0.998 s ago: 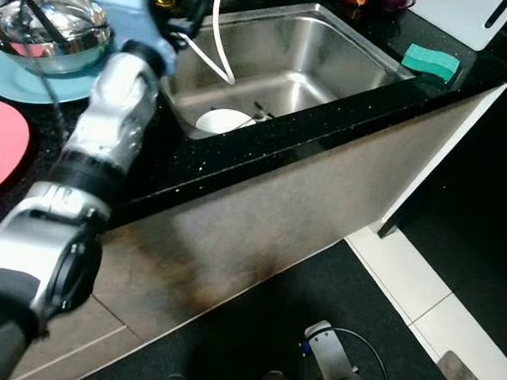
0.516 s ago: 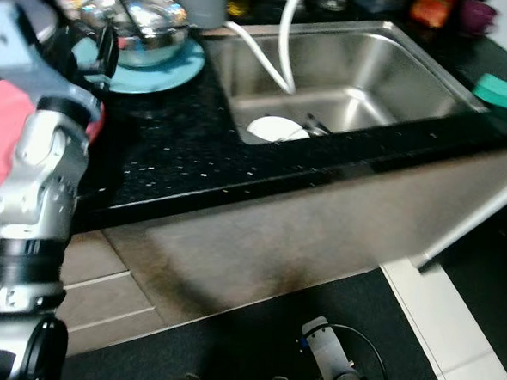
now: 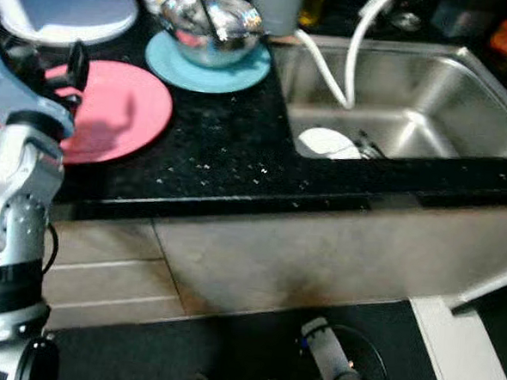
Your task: Kitchen organization
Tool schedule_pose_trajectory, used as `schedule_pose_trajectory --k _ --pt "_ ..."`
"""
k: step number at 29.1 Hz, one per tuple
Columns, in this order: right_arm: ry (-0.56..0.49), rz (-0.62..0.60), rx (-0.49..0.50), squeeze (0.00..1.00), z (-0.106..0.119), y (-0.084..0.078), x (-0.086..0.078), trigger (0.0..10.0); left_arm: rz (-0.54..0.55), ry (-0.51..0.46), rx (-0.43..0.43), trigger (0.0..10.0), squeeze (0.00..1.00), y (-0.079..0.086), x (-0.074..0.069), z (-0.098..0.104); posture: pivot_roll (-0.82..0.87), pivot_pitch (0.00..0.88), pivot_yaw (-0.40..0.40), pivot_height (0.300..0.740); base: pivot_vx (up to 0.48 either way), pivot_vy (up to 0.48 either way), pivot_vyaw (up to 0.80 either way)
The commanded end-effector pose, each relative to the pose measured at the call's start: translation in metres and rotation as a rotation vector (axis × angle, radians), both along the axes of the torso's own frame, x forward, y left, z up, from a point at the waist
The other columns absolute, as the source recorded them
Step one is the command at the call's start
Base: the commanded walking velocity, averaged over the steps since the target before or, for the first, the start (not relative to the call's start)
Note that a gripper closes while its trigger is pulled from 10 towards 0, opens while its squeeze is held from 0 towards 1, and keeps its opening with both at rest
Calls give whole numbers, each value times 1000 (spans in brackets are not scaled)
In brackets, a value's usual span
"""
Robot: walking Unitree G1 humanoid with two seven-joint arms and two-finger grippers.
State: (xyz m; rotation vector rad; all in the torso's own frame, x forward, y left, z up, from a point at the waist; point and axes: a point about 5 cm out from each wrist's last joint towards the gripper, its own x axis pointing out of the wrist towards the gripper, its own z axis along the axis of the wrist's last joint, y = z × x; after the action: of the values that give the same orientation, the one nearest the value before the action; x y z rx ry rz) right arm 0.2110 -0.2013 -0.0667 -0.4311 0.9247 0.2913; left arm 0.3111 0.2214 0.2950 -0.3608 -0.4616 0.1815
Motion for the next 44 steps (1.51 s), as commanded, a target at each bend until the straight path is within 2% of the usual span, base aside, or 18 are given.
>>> schedule_pose_trajectory --k 1,6,11,13,15,18,20,21,23,25,29,34,35,36,38,44 --pt "41 3 -4 0 -5 -2 -10 10000 6 40 -58 10000 0 4 -1 -8 14 192 -80 740 0 0 744" --pt "36 7 -5 0 -5 -2 -9 10000 29 74 -158 10000 0 11 -1 -15 9 191 -79 740 0 0 739" --pt "25 -3 -27 0 -5 -4 -9 10000 -30 110 -225 10000 0 5 1 -20 17 183 -81 740 0 0 85" --pt "24 -2 -27 0 -5 -4 -9 10000 -79 127 -237 10000 0 -2 3 -22 20 179 -82 740 0 0 0" --pt "23 1 -33 0 -5 -4 -9 10000 -194 160 -266 10000 0 -18 8 -27 20 175 -81 740 0 0 0" --pt "22 1 -33 0 -5 -4 -9 10000 -231 159 -275 10000 0 -23 9 -27 19 175 -80 740 0 0 0" --pt "22 1 -34 0 -5 -4 -9 10000 -315 155 -290 10000 0 -33 10 -25 19 175 -78 740 0 0 0" --pt "22 1 -34 0 -5 -4 -9 10000 -315 155 -290 10000 0 -33 10 -25 19 175 -78 740 0 0 0" --pt "21 -2 -34 0 -5 -3 -9 10000 -409 105 -270 10000 0 -41 10 -18 18 175 -78 740 0 0 0" --pt "21 -3 -33 0 -5 -3 -9 10000 -428 98 -259 10000 0 -43 10 -17 19 175 -77 740 0 0 0" --pt "29 19 -28 0 -5 -2 -9 10000 -479 110 -170 10000 0 -52 9 -21 21 173 -70 740 0 -108 0" --pt "31 37 -31 0 -4 -2 -8 10000 -565 121 -133 10000 0 -65 7 -23 28 171 -68 740 0 -431 476" --pt "28 35 -34 0 -4 -3 -8 10000 -636 136 -92 10000 0 -75 4 -24 36 168 -66 740 292 -330 794" --pt "28 35 -34 0 -4 -3 -8 10000 -636 136 -92 10000 0 -75 4 -24 36 168 -66 740 292 -330 794" --pt "13 -5 -23 0 -4 -4 -8 10000 -722 83 -77 10000 0 -84 -4 -19 48 167 -61 740 0 0 0" --pt "9 -7 -18 0 -4 -3 -8 10000 -712 85 -73 10000 0 -82 -7 -24 59 166 -60 740 0 0 0"
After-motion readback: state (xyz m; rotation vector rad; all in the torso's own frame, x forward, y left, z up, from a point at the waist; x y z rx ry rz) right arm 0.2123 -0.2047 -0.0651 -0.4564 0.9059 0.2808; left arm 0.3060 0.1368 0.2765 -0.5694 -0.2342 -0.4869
